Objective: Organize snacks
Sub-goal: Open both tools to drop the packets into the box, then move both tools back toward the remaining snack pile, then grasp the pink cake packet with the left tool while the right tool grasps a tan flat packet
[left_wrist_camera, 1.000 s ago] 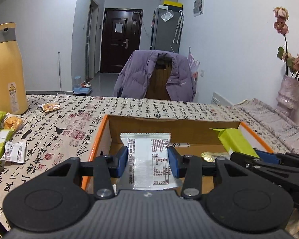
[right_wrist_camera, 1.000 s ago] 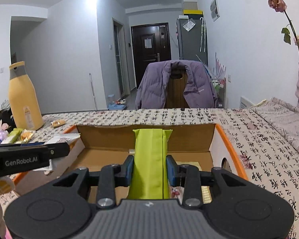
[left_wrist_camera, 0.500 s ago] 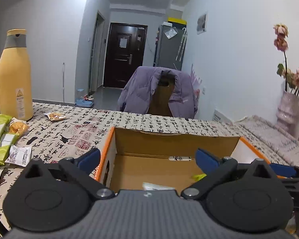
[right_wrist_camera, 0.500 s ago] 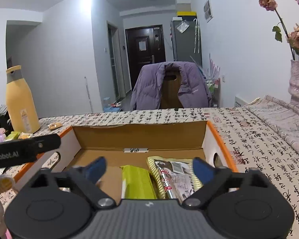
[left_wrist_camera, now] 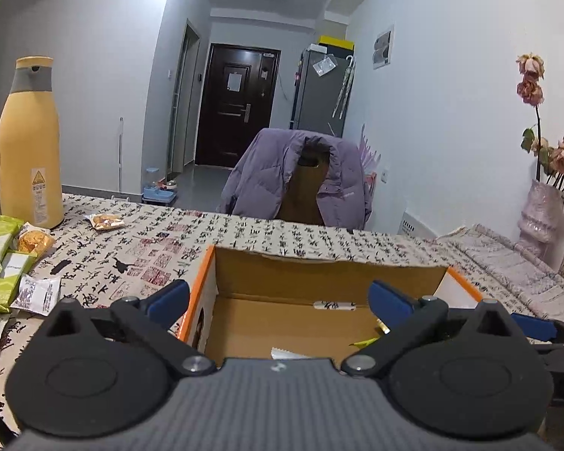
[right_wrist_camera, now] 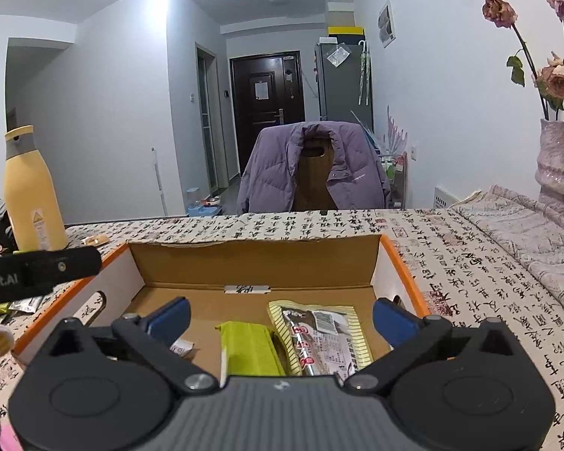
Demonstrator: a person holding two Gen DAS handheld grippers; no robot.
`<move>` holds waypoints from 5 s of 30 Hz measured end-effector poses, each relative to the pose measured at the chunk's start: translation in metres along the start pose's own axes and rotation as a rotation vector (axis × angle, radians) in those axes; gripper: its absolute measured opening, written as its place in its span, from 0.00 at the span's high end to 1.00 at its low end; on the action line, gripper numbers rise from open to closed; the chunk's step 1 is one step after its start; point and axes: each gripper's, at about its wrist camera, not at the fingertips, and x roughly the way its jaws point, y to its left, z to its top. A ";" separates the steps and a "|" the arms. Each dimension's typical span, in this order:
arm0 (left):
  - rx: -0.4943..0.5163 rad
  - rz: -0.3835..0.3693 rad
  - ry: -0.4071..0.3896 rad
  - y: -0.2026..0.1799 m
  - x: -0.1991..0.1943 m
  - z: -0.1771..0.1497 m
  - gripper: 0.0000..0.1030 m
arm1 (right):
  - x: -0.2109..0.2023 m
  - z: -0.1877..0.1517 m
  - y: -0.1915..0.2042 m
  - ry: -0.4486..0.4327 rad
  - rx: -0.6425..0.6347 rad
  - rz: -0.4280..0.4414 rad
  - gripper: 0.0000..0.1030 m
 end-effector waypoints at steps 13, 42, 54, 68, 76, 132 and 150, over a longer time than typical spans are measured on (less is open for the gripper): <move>0.004 -0.024 -0.019 -0.007 -0.041 0.009 0.00 | -0.044 0.006 0.006 -0.026 -0.027 -0.026 0.00; 0.030 0.008 0.068 0.019 -0.126 -0.082 0.00 | -0.144 -0.083 -0.006 0.040 -0.036 -0.009 0.00; 0.071 -0.001 0.072 0.021 -0.129 -0.103 0.00 | -0.154 -0.103 -0.015 0.041 -0.016 -0.005 0.00; 0.050 -0.028 0.076 0.025 -0.126 -0.109 0.00 | -0.140 -0.110 -0.008 0.116 -0.038 0.004 0.00; 0.034 -0.038 0.077 0.027 -0.126 -0.109 0.00 | -0.128 -0.110 -0.020 0.173 -0.002 -0.046 0.05; 0.028 -0.032 0.098 0.032 -0.130 -0.104 0.00 | -0.158 -0.106 -0.035 0.045 -0.021 0.015 0.87; 0.100 0.116 0.317 0.040 -0.068 -0.087 0.00 | -0.163 -0.105 -0.043 0.004 0.020 0.008 0.87</move>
